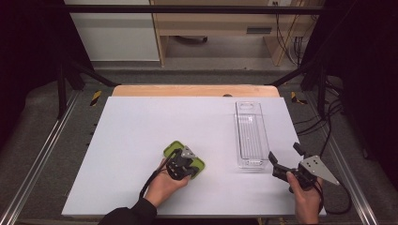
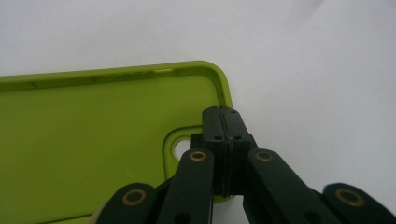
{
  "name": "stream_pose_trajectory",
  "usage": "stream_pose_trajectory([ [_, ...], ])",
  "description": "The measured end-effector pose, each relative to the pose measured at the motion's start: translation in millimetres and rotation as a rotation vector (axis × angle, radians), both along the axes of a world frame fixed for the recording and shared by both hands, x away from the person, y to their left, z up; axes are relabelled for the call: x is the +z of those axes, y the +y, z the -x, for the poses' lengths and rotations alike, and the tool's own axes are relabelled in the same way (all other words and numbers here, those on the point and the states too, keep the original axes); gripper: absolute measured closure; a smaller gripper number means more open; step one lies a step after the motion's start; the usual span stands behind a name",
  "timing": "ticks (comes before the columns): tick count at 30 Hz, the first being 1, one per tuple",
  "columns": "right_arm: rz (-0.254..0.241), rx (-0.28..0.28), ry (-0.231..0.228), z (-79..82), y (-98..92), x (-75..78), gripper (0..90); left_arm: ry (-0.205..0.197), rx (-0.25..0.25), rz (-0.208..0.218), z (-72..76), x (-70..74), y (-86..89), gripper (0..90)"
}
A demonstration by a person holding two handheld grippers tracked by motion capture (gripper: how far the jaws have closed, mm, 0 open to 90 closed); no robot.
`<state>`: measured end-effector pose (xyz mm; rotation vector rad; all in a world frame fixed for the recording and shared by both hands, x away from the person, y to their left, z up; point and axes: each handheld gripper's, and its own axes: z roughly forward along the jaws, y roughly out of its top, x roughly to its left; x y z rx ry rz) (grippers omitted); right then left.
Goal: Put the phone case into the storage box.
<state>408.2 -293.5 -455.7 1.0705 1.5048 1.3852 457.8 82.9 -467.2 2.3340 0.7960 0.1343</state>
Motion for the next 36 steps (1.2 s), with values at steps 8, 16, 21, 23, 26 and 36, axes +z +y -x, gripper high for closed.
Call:
stream_pose_trajectory([
  [8,-0.005,0.000,0.005,0.5,-1.9,-0.6,4.4,-0.006,-0.050,0.010,18.4,-1.1,-16.9,90.0],
  [16,0.003,-0.001,0.007,0.0,-1.7,-1.0,4.2,-0.020,-0.049,0.016,20.9,-2.1,-18.5,90.0],
  [21,0.005,-0.003,0.009,0.7,-1.5,-0.7,3.6,-0.032,-0.042,0.017,23.5,-2.5,-18.7,90.0],
  [23,0.006,-0.004,0.003,1.2,-1.2,-0.2,3.5,-0.043,-0.035,0.022,24.9,-3.2,-17.0,89.9],
  [26,0.010,-0.003,0.002,1.7,-0.2,0.2,3.3,-0.058,-0.014,0.053,25.4,-2.7,-11.6,90.0],
  [36,0.018,-0.013,0.007,4.8,-1.4,3.0,2.6,-0.101,0.026,0.164,30.1,7.6,5.3,89.9],
])
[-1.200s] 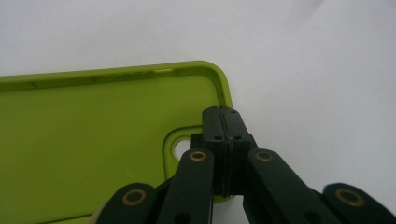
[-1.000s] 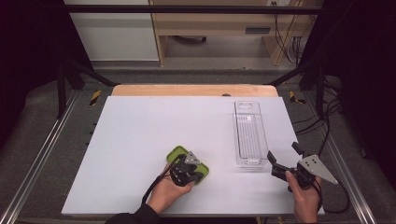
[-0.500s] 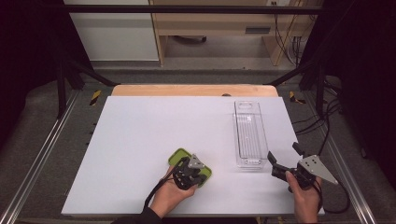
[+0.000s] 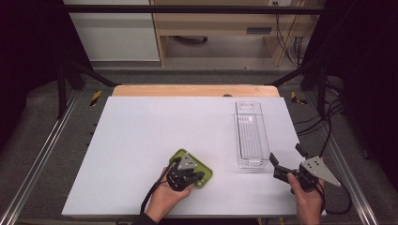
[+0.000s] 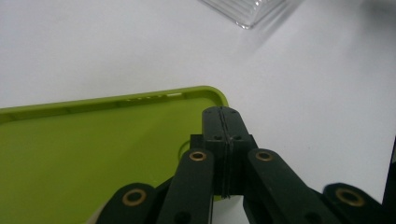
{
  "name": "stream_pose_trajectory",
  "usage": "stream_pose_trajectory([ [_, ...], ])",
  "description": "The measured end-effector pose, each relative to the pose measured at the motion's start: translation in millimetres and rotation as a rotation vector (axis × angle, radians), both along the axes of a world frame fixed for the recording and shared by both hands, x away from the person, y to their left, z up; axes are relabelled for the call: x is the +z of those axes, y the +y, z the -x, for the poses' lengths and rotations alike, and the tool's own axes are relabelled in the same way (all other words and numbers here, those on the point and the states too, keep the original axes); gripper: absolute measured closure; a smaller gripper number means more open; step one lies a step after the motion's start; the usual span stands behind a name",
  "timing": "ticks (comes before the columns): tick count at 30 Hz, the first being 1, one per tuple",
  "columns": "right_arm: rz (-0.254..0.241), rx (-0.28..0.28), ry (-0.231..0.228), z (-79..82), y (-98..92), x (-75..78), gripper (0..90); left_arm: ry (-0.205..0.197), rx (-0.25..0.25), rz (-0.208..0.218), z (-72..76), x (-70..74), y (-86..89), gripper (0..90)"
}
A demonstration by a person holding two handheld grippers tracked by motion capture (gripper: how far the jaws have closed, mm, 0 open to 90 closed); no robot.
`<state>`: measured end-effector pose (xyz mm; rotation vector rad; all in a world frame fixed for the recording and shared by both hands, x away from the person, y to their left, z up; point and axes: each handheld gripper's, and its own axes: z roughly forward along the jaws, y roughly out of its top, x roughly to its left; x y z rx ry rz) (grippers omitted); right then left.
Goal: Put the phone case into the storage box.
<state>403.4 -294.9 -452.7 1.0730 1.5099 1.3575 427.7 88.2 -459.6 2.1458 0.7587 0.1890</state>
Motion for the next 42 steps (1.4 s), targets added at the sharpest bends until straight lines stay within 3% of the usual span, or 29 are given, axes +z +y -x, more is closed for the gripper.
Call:
stream_pose_trajectory([
  [6,-0.027,0.020,-0.001,3.0,-1.1,8.8,1.9,-0.079,0.075,0.065,1.3,4.0,32.8,89.9],
  [7,-0.029,0.029,-0.002,3.6,0.1,11.2,1.7,-0.102,0.103,0.083,1.2,5.3,46.9,89.9],
  [12,-0.010,0.043,-0.002,3.7,6.1,14.0,1.5,-0.136,0.155,0.104,-1.6,2.9,71.8,89.9],
  [13,-0.033,0.051,-0.001,3.9,9.3,16.5,1.5,-0.137,0.174,0.115,-4.5,2.2,80.4,89.9],
  [17,0.007,0.063,0.012,3.5,18.6,24.7,1.9,-0.164,0.190,0.133,-2.0,2.5,90.9,89.6],
  [19,0.041,0.069,0.013,5.6,26.3,31.1,2.2,-0.177,0.226,0.150,-0.6,3.4,97.7,87.8],
  [21,0.043,0.092,0.018,9.2,34.9,36.3,1.5,-0.203,0.261,0.187,2.4,8.0,104.8,81.0],
  [23,0.054,0.119,0.029,11.5,44.2,40.3,1.6,-0.261,0.287,0.186,5.8,11.0,109.1,65.3],
  [29,0.075,0.233,0.048,14.8,70.8,59.2,1.4,-0.357,0.353,0.188,14.1,12.7,117.1,26.0],
  [30,0.075,0.233,0.048,14.8,70.8,59.2,1.4,-0.365,0.353,0.196,14.6,13.6,117.7,26.0],
  [34,0.107,0.284,0.067,16.0,88.1,68.0,1.5,-0.376,0.344,0.208,18.8,15.8,121.1,11.8],
  [40,0.160,0.330,0.106,15.6,112.1,72.4,1.9,-0.396,0.353,0.234,21.4,10.1,135.6,6.7],
  [41,0.168,0.356,0.128,13.0,122.5,71.6,2.1,-0.393,0.364,0.266,19.0,9.4,141.0,6.3],
  [42,0.168,0.356,0.128,13.0,122.5,71.6,2.1,-0.393,0.364,0.266,19.0,9.4,141.0,6.2],
])
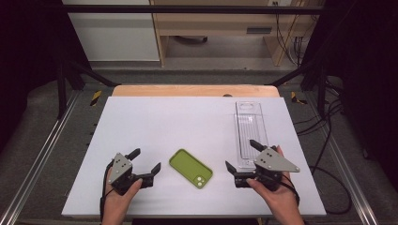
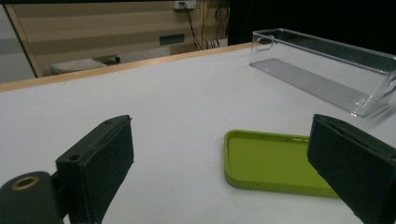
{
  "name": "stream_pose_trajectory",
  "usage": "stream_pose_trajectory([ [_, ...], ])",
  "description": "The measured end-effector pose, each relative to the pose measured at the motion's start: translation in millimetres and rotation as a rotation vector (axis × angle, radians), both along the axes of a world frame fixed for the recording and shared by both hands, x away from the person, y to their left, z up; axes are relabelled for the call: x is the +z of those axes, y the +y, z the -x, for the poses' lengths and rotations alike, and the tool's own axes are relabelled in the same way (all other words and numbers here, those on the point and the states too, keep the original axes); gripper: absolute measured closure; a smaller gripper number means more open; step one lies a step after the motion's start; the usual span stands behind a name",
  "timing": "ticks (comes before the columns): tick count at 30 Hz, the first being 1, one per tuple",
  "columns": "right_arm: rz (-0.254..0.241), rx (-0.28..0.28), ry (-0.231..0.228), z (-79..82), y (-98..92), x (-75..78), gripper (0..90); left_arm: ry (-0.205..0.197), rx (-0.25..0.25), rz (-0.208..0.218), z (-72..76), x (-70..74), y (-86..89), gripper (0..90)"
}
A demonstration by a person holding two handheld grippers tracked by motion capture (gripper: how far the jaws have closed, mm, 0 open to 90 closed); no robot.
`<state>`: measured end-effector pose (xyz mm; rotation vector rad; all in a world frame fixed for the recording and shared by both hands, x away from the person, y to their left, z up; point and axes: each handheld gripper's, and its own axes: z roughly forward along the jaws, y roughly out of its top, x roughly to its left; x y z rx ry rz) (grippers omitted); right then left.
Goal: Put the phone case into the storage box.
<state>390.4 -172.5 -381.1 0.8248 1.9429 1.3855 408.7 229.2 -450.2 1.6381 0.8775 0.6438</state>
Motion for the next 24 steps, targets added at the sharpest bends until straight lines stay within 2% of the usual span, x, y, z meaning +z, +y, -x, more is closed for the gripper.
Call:
stream_pose_trajectory([
  [2,0.031,0.023,0.050,-4.8,16.3,-4.3,2.4,-0.013,0.018,0.027,-2.3,-0.3,6.2,6.3],
  [3,0.031,0.023,0.050,-4.8,16.3,-4.3,2.4,-0.013,0.018,0.027,-2.3,-0.3,6.2,6.2],
  [7,0.081,0.068,0.136,-14.0,38.5,-15.7,3.5,-0.019,0.038,0.019,-3.7,-2.2,13.1,6.2],
  [13,0.130,0.133,0.228,-23.7,65.2,-31.4,4.1,-0.026,0.049,0.006,-5.3,-3.7,18.7,6.1],
  [15,0.150,0.139,0.249,-26.7,70.3,-36.4,4.2,-0.025,0.054,0.015,-5.4,-4.2,18.7,5.4],
  [18,0.180,0.125,0.303,-33.3,78.0,-47.9,4.9,-0.030,0.069,0.004,-5.8,-4.1,16.7,2.7],
  [23,0.200,0.152,0.358,-38.5,84.2,-58.8,5.6,-0.035,0.064,-0.004,-4.8,-4.3,15.4,2.0],
  [24,0.220,0.174,0.381,-40.3,87.0,-63.4,5.6,-0.035,0.060,-0.006,-5.0,-4.5,14.9,2.0],
])
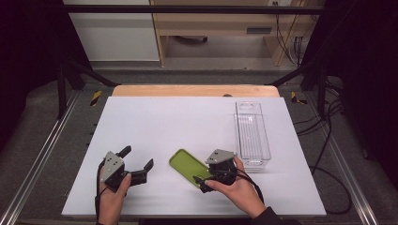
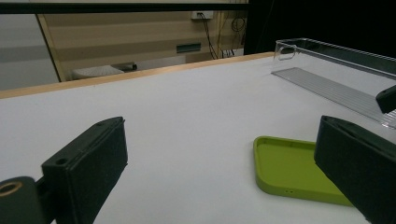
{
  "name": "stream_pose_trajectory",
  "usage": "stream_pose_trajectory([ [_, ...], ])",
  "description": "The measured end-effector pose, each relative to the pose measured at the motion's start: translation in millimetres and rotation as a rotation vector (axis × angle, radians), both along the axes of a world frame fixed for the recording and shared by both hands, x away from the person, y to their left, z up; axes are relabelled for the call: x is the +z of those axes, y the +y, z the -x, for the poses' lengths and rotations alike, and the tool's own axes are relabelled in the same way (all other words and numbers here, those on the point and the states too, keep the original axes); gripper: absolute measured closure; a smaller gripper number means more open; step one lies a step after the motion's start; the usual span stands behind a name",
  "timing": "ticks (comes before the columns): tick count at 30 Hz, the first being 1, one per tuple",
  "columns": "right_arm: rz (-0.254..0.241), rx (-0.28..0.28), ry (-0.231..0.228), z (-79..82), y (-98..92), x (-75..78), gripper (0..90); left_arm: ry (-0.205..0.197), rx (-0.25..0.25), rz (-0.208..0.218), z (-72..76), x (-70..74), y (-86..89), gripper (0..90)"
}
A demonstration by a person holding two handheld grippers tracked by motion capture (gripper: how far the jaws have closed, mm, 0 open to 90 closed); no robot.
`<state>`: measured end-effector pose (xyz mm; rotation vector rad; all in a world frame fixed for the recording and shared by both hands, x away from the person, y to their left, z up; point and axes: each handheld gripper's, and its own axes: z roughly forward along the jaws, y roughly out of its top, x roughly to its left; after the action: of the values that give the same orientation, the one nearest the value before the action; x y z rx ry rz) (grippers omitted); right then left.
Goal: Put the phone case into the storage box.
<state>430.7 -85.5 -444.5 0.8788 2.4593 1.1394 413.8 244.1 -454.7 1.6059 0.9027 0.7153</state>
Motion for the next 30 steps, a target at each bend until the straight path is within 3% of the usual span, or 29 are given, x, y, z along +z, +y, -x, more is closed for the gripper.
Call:
stream_pose_trajectory([
  [5,0.020,-0.005,0.055,-3.7,5.5,-12.0,5.8,0.013,-0.010,-0.009,-1.2,-2.3,-3.4,2.1],
  [10,0.002,-0.009,0.080,-3.7,8.3,-21.5,5.8,0.007,-0.019,0.015,1.3,1.0,-7.1,1.8],
  [17,0.037,-0.008,0.110,-9.4,13.1,-33.0,6.1,0.016,-0.035,0.002,0.7,-1.3,-13.5,1.8],
  [30,0.107,-0.010,0.090,-8.8,22.2,-40.4,11.2,0.015,-0.040,0.007,0.4,-1.4,-12.7,1.8],
])
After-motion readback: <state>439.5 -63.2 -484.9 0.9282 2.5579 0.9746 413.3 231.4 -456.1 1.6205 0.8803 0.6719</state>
